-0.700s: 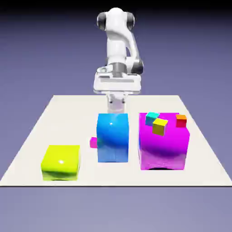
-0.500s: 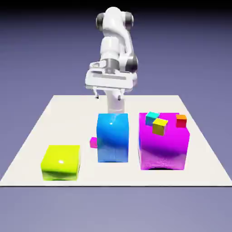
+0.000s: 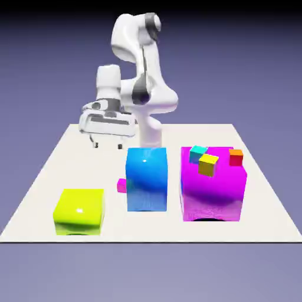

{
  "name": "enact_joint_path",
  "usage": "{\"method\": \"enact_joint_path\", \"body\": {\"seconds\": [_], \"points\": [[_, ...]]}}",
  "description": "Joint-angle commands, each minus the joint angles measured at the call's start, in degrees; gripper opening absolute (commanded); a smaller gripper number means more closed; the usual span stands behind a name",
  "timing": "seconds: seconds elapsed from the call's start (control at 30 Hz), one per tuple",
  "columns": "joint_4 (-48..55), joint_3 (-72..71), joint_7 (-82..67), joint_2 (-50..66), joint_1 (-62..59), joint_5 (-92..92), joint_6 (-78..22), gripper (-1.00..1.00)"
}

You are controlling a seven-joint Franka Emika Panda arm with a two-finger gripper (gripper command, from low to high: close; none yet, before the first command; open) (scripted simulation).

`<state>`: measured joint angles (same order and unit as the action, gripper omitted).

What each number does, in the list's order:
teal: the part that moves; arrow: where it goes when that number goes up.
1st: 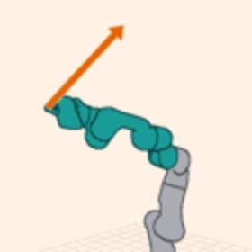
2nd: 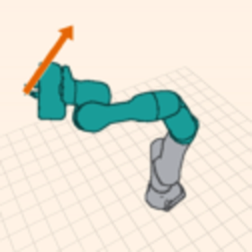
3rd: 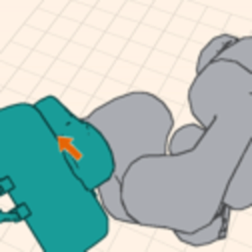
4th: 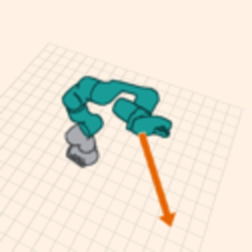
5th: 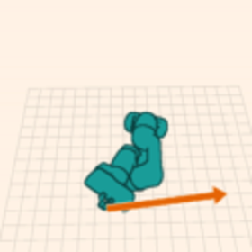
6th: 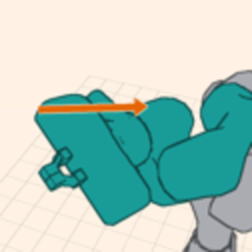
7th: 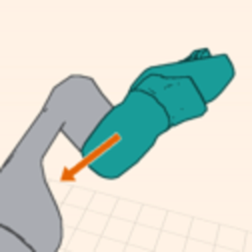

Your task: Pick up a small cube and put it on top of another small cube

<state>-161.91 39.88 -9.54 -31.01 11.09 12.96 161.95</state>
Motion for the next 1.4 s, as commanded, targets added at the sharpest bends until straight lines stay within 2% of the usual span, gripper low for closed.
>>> {"method": "enact_joint_path", "body": {"seconds": [0.0, 0.73, 1.37], "points": [[-0.4, 2.1, -2.5, 0.2, 0.8, 0.5, -0.4, 0.0], [-9.9, 47.1, -55.4, 4.4, 18.1, 10.9, -9.6, 0.0], [-7.7, 84.4, -49.8, 3.7, 54.9, 19.7, 4.8, 0.0]]}}
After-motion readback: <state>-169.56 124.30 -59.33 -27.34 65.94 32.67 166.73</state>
